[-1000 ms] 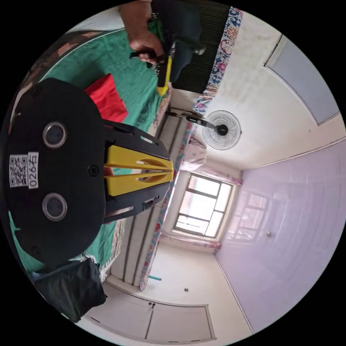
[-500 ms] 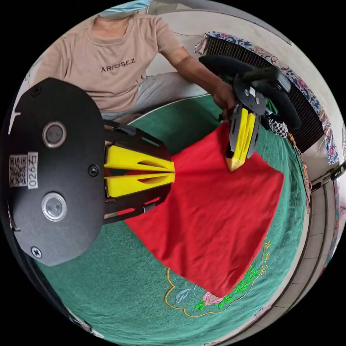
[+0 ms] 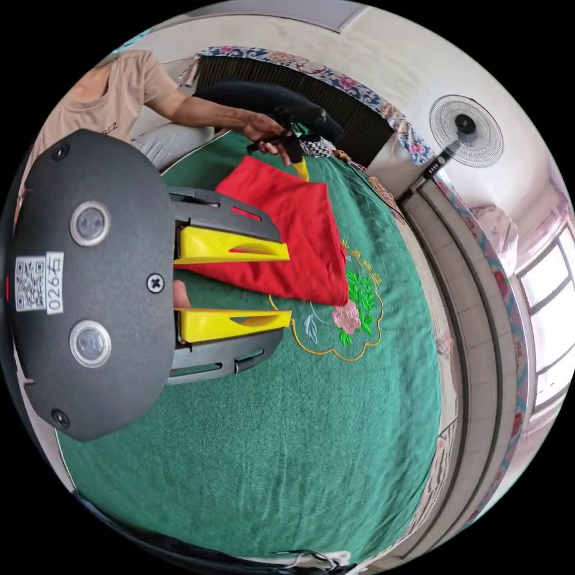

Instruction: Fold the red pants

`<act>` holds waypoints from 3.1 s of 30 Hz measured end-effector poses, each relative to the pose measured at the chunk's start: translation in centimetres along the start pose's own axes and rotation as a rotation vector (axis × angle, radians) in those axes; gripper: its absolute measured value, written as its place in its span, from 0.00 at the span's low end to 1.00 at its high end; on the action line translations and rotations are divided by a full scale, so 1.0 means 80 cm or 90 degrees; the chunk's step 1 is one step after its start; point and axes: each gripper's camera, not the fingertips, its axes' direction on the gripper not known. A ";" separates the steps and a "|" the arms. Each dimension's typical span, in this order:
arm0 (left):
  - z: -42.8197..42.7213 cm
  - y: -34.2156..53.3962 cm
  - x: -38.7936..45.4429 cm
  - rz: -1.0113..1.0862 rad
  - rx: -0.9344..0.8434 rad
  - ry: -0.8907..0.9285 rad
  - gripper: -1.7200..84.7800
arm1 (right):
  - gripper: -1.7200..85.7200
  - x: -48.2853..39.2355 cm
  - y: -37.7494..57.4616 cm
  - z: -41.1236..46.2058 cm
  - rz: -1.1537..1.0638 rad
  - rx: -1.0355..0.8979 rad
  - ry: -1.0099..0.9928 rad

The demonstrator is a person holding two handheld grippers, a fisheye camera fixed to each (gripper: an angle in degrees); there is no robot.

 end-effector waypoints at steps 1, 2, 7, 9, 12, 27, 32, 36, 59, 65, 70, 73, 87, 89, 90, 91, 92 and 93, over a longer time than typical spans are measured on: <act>0.014 -0.005 -0.006 -0.003 -0.013 0.006 0.23 | 0.11 0.019 0.002 0.015 0.020 -0.006 -0.022; 0.017 -0.006 -0.008 -0.006 -0.009 0.000 0.23 | 0.12 0.029 0.004 0.024 0.031 -0.011 -0.036; 0.034 -0.033 -0.003 0.017 -0.022 -0.001 0.26 | 0.12 0.110 0.034 0.085 0.131 0.024 -0.180; 0.041 -0.039 0.003 0.032 -0.029 -0.028 0.26 | 0.13 0.126 0.037 0.098 0.130 0.025 -0.263; 0.050 -0.047 0.009 0.063 -0.039 -0.100 0.23 | 0.13 0.134 0.042 0.123 0.121 0.019 -0.286; 0.049 -0.083 -0.021 0.082 -0.032 -0.099 0.17 | 0.11 0.143 0.017 0.139 0.057 0.010 -0.294; 0.033 -0.091 -0.035 0.090 -0.019 -0.078 0.17 | 0.11 0.134 -0.004 0.133 0.055 0.006 -0.282; 0.040 -0.098 -0.031 0.135 -0.045 -0.081 0.23 | 0.12 0.113 -0.028 0.116 0.047 0.003 -0.268; -0.086 -0.095 -0.170 0.010 -0.008 0.109 0.10 | 0.04 -0.099 -0.184 -0.060 0.026 0.015 -0.110; -0.196 -0.042 -0.076 0.102 0.085 -0.031 0.09 | 0.03 -0.335 -0.208 -0.197 -0.268 0.127 0.206; -0.378 0.087 0.069 0.241 0.256 -0.183 0.09 | 0.03 -0.544 -0.174 -0.306 -0.462 0.303 0.439; -0.485 0.199 0.131 0.282 0.344 -0.268 0.09 | 0.03 -0.643 -0.175 -0.368 -0.527 0.352 0.411; -0.945 0.549 0.110 0.048 0.612 -0.541 0.09 | 0.03 -1.201 -0.318 -0.376 -0.898 0.365 0.193; -0.990 0.556 0.061 -0.032 0.624 -0.556 0.09 | 0.04 -1.271 -0.348 -0.341 -0.912 0.348 0.187; -1.018 0.559 0.020 -0.098 0.607 -0.559 0.09 | 0.04 -1.311 -0.370 -0.312 -0.906 0.323 0.185; -1.044 0.566 -0.020 -0.169 0.573 -0.548 0.09 | 0.03 -1.341 -0.392 -0.286 -0.858 0.287 0.192; -1.055 0.573 -0.035 -0.203 0.562 -0.541 0.09 | 0.03 -1.352 -0.401 -0.275 -0.832 0.272 0.200; -1.074 0.595 -0.051 -0.251 0.560 -0.532 0.09 | 0.02 -1.360 -0.411 -0.262 -0.804 0.259 0.185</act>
